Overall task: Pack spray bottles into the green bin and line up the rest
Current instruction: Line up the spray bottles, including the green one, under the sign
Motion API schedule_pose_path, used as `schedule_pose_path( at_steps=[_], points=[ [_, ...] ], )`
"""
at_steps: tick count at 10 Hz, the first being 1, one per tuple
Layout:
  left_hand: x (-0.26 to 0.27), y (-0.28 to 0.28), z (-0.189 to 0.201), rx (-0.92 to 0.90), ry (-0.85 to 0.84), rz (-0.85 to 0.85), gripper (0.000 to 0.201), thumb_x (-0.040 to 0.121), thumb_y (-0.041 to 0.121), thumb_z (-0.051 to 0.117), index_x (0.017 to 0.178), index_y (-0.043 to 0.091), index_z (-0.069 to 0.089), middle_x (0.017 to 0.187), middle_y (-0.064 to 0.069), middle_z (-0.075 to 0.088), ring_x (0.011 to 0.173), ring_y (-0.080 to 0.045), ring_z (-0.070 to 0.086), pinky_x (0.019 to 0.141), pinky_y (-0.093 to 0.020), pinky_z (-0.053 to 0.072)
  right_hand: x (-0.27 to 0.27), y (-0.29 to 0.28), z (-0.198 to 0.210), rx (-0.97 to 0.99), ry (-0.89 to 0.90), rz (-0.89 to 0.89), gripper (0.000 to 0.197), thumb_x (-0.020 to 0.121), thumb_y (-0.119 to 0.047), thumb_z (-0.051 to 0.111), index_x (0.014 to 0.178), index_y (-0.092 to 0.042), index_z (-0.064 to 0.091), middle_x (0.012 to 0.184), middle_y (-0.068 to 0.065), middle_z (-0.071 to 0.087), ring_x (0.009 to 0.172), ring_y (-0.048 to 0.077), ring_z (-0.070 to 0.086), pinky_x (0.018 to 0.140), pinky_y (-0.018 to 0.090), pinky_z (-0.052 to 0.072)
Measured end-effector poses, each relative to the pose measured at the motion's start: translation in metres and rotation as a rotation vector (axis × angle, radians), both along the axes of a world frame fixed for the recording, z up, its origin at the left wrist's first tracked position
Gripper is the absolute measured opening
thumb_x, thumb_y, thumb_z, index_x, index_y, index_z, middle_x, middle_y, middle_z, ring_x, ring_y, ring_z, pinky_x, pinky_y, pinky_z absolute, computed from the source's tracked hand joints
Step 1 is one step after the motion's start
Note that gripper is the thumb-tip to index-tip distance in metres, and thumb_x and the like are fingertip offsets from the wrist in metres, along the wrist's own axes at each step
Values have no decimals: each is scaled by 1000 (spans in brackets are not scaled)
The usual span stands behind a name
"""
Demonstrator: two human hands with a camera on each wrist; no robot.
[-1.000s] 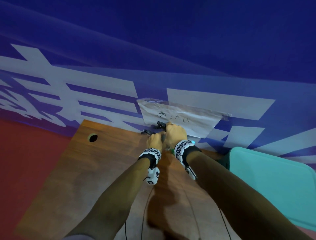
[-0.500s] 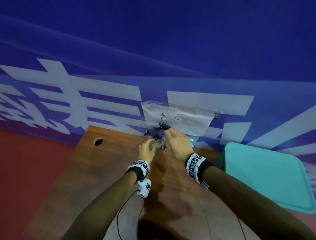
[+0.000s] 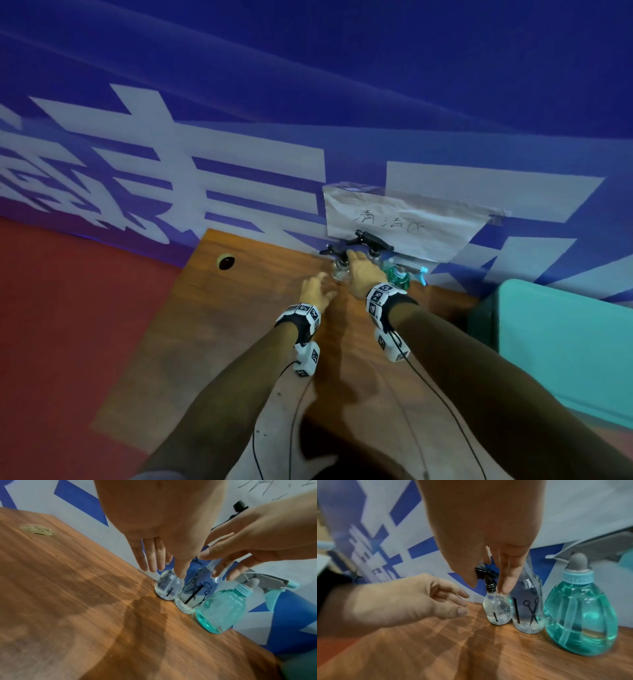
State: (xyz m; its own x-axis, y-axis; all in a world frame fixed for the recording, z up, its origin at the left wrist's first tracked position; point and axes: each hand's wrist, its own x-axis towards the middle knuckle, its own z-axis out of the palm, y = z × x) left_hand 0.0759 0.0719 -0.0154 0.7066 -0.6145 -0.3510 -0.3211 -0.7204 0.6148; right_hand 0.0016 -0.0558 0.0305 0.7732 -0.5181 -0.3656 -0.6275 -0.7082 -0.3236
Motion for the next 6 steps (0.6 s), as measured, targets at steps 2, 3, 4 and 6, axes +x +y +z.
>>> schedule_pose_path(
  at_steps=[2,3,4,6],
  points=[
    [24,-23,-24,57,9,-9,58,82,21,79,135,19,57,127,-4,66,124,-23,56,107,-27,41,26,-12,-22,19,24,-30,54,88,-15,65,134,-15,38,131,16,54,112,40,61,85,48,53],
    [32,-37,-29,13,45,11,41,79,7,79,116,20,67,99,9,69,95,-8,61,92,-16,44,33,-18,-29,43,43,-50,48,90,-11,60,135,-12,42,125,17,61,109,38,63,83,45,53],
    [36,-52,-44,30,18,-18,31,80,4,70,105,22,65,100,0,73,96,-24,69,85,-31,54,38,-23,-33,50,40,-47,37,91,-7,59,127,-10,48,115,17,67,102,37,67,81,43,55],
    [41,-74,-65,48,88,-4,28,95,10,57,121,4,63,119,-19,66,112,-34,63,88,-32,48,44,-22,-44,11,26,-90,26,91,-13,63,116,-8,56,105,16,69,97,37,68,78,43,56]
  ],
)
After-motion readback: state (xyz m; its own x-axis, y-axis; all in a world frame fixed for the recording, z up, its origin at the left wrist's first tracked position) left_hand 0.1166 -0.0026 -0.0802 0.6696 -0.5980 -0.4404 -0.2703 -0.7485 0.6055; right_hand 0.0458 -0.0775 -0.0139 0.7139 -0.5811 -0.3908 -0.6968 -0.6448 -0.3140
